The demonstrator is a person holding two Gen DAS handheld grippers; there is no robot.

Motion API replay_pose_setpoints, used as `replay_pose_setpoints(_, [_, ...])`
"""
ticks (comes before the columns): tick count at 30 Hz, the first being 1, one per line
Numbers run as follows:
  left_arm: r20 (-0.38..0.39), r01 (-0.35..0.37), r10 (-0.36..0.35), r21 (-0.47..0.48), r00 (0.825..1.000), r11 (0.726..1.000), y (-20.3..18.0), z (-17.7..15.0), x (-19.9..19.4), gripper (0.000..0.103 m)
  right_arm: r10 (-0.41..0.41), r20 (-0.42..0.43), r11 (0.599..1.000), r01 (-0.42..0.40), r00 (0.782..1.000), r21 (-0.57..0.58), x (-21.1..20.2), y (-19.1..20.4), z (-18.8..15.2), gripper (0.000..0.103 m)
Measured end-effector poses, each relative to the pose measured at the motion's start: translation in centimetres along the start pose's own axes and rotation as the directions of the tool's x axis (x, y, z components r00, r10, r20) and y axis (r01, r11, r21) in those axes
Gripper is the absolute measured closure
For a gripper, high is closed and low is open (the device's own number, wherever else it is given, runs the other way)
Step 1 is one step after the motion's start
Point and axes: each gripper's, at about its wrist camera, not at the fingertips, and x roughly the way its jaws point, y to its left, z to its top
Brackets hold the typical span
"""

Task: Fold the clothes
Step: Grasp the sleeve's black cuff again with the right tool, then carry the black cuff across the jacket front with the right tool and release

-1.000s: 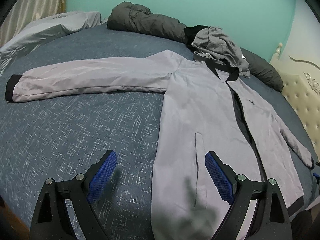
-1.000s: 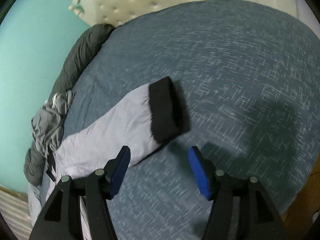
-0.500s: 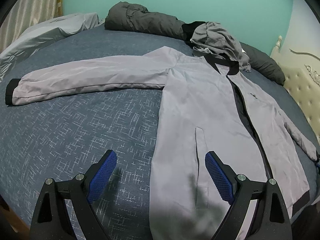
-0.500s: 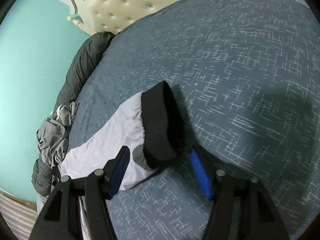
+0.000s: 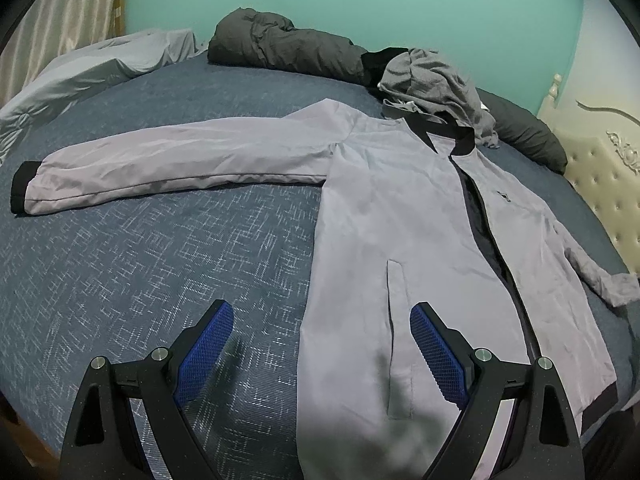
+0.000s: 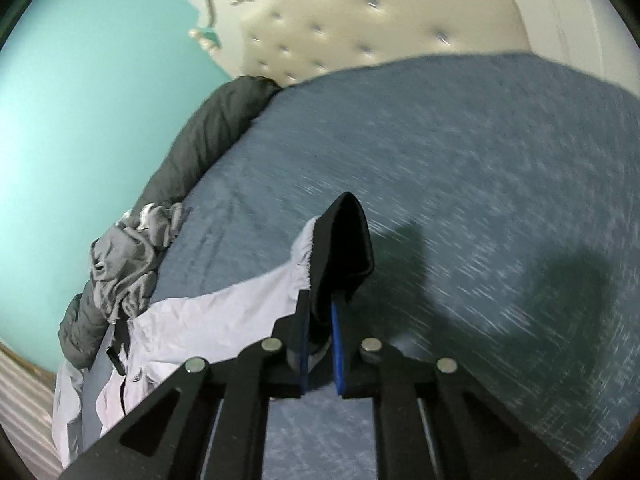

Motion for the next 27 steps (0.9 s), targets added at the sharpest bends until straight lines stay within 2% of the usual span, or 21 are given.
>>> replay_pose_setpoints(10, [0.002, 0.013, -0.013, -0.020, 1.000, 1.000, 0.3, 0.1, -0.1, 0.010, 0.061, 0.050, 0.993, -0.055, 0.997, -0.108, -2.0, 6.5, 3.4, 0.095])
replay_pose_setpoints(16, [0.011, 0.031, -0.031, -0.016, 0.999, 0.999, -0.1, 0.3, -0.2, 0.010, 0.165, 0.057, 0.965, -0.149, 0.985, -0.217, -3.1, 14.4, 4.9, 0.095])
replay_pose_setpoints(19, [0.013, 0.039, -0.039, -0.016, 0.999, 0.999, -0.2, 0.3, -0.4, 0.010, 0.255, 0.031, 0.925, -0.234, 0.967, -0.299, -3.5, 20.3, 4.5, 0.095])
replay_pose_setpoints(22, [0.017, 0.050, -0.049, -0.019, 0.999, 0.999, -0.1, 0.4, -0.4, 0.010, 0.350, -0.019, 0.867, -0.332, 0.936, -0.371, -3.8, 26.5, 3.0, 0.095])
replay_pose_setpoints(24, [0.024, 0.056, -0.055, -0.023, 0.998, 0.998, -0.1, 0.5, -0.6, 0.010, 0.407, -0.067, 0.817, -0.396, 0.911, -0.420, -4.0, 31.0, 1.4, 0.095])
replay_pose_setpoints(27, [0.025, 0.064, -0.063, -0.036, 0.998, 0.997, 0.3, 0.7, -0.5, 0.010, 0.491, -0.153, 0.724, -0.499, 0.858, -0.476, -4.5, 37.1, -1.8, 0.095])
